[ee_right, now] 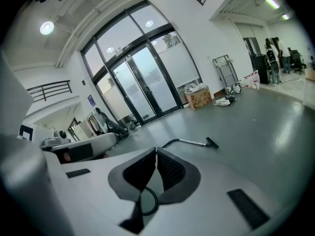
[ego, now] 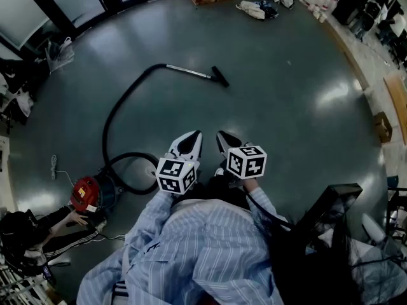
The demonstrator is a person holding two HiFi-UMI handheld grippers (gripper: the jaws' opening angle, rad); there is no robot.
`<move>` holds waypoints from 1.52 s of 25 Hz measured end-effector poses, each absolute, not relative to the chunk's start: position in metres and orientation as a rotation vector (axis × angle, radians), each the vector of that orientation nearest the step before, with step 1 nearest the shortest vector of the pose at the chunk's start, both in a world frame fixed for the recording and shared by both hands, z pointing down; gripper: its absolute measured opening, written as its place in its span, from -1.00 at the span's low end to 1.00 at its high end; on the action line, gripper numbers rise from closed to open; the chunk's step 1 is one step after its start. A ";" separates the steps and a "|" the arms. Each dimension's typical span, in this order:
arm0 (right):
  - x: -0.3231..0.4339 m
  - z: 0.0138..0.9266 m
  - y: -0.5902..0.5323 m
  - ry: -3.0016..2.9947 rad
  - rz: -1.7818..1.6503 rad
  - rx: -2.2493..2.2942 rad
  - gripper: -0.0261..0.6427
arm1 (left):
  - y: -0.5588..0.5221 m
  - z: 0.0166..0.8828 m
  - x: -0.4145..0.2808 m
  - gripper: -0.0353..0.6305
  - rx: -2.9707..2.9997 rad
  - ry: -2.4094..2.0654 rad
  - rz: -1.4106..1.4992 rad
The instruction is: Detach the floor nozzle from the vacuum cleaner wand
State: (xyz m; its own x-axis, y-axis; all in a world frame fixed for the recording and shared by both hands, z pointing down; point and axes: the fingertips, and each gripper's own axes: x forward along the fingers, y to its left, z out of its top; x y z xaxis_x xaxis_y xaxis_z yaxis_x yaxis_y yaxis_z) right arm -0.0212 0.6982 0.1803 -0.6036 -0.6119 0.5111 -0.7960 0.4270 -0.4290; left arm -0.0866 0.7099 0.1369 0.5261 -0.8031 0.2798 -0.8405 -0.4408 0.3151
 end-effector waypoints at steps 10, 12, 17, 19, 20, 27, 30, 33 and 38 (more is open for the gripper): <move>-0.006 0.187 0.685 -2.407 0.940 1.166 -0.87 | 0.692 0.143 -0.071 -0.87 2.330 -1.349 0.116; -0.001 0.187 0.682 -2.413 0.945 1.151 -0.87 | 0.688 0.143 -0.064 -0.87 2.333 -1.352 0.117; 0.013 0.193 0.673 -2.413 0.965 1.113 -0.87 | 0.678 0.145 -0.049 -0.87 2.328 -1.364 0.122; 0.016 0.194 0.669 -2.416 0.940 1.078 -0.87 | 0.674 0.146 -0.043 -0.87 2.317 -1.376 0.119; 0.017 0.195 0.667 -2.421 0.911 1.055 -0.87 | 0.672 0.147 -0.041 -0.87 2.309 -1.383 0.117; 0.025 0.203 0.660 -2.426 0.791 0.953 -0.87 | 0.666 0.158 -0.029 -0.87 2.253 -1.421 0.120; 0.028 0.206 0.654 -2.429 0.841 0.947 -0.87 | 0.663 0.158 -0.033 -0.87 2.235 -1.437 0.129; 0.024 0.216 0.645 -2.425 0.890 0.957 -0.87 | 0.654 0.163 -0.044 -0.87 2.214 -1.448 0.114; 0.013 0.230 0.615 -2.399 0.929 0.989 -0.87 | 0.619 0.179 -0.061 -0.87 2.199 -1.415 0.098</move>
